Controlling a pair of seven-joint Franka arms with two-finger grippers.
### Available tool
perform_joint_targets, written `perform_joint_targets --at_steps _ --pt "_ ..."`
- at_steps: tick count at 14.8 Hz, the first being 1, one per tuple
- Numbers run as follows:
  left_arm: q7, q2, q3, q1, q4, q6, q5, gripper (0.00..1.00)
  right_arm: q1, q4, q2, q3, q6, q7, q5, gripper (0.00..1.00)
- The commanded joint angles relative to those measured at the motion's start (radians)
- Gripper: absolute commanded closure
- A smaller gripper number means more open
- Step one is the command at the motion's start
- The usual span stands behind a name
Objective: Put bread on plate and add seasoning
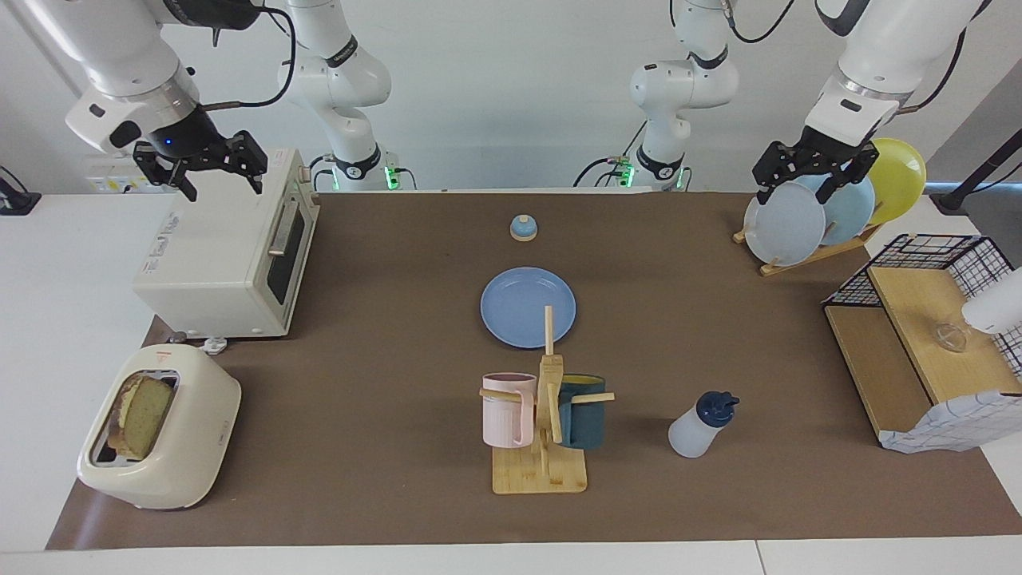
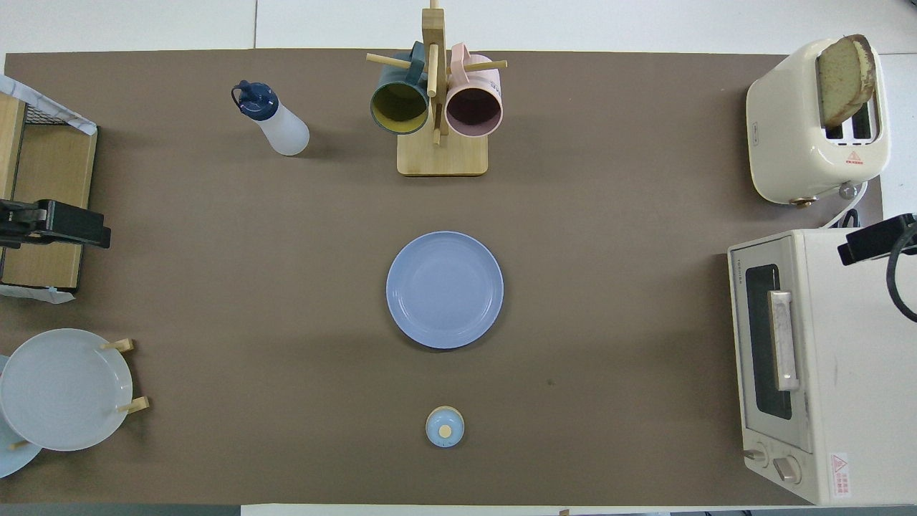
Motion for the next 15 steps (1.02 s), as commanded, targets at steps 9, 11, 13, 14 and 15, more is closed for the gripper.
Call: perform_joint_targets --at_steps 9,11,13,14,15 --pt "0.000 -0.019 0.000 0.007 -0.006 0.013 0.005 0.00 -0.012 -0.024 -0.011 0.003 0.058 0.003 0.016 0.00" --pt "-0.001 -0.031 0.000 0.007 -0.032 0.029 0.005 0.00 -0.009 -0.023 -0.011 0.003 0.058 0.013 0.015 0.00" --pt "-0.024 -0.046 -0.008 -0.010 -0.064 0.071 0.005 0.00 -0.012 -0.026 -0.011 0.002 0.068 0.013 0.015 0.00" --pt "-0.050 -0.047 -0.011 -0.013 -0.067 0.087 0.007 0.00 -0.016 -0.030 -0.011 0.002 0.081 0.012 0.015 0.00" --pt "-0.067 -0.047 -0.011 -0.025 -0.067 0.090 0.005 0.00 -0.025 -0.026 -0.010 0.002 0.087 0.009 0.015 0.00"
